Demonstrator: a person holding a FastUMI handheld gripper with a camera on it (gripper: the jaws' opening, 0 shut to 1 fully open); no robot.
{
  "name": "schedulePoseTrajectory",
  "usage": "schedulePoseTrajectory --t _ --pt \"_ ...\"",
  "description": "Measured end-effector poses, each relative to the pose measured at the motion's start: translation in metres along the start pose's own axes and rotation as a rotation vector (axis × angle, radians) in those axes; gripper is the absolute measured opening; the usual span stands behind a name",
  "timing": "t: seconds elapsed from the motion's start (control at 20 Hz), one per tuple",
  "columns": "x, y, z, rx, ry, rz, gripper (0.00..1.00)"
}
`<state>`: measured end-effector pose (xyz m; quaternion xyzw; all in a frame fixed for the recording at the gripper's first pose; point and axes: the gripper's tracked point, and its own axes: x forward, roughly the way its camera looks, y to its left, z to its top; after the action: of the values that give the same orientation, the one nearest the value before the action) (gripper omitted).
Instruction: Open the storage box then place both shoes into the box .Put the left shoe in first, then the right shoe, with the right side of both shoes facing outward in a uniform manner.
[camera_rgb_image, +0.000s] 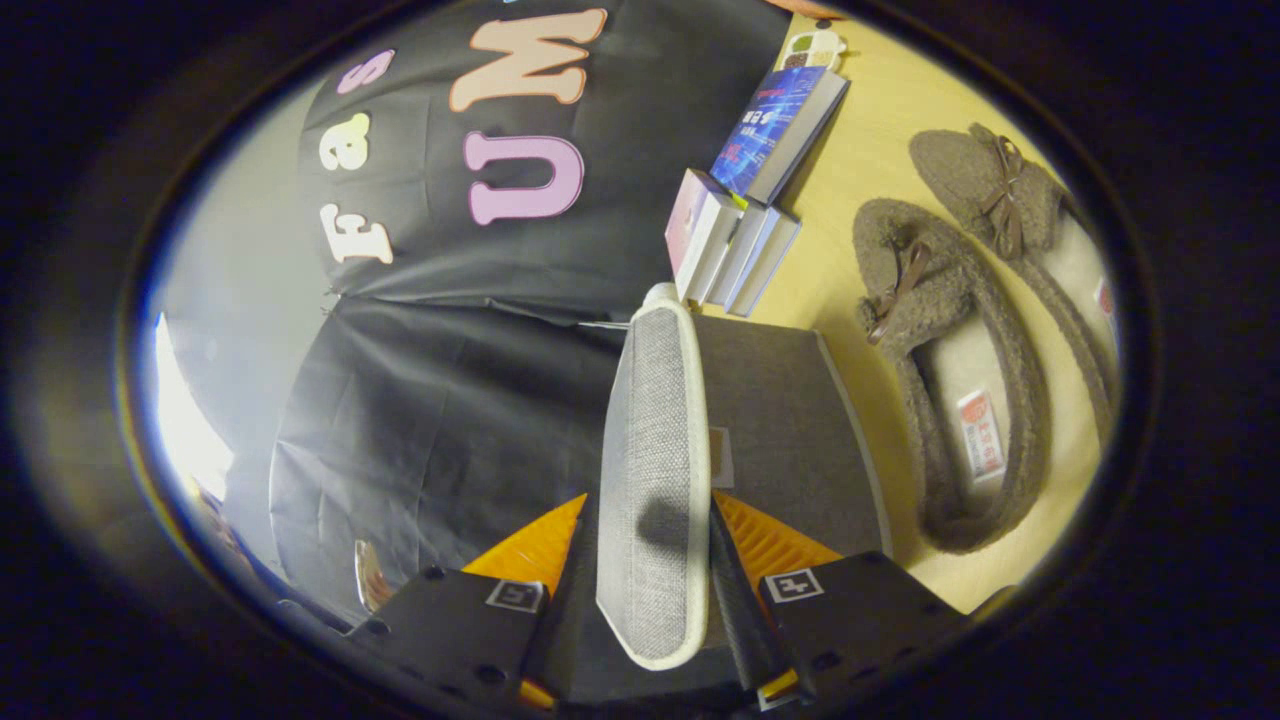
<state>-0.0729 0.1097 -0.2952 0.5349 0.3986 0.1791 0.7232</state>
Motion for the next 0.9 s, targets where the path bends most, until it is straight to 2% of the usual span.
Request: schedulePoseTrajectory --t 0.05,0.1,0.25,0.45,0.6,0.9 --pt "0.018 0.004 0.002 -0.003 -0.041 0.006 0.53" --pt "0.003 0.005 0.012 -0.01 -0.061 -0.006 0.42" --pt "-0.006 0.011 0.004 -0.053 -0.032 -0.029 0.06" --pt "-0.005 0.05 0.002 -0.073 -0.031 0.025 0.06" --pt "0.0 0.103 -0.004 -0.137 -0.007 0.087 0.07" --pt "0.054 0.188 -0.04 -0.27 0.12 0.138 0.1"
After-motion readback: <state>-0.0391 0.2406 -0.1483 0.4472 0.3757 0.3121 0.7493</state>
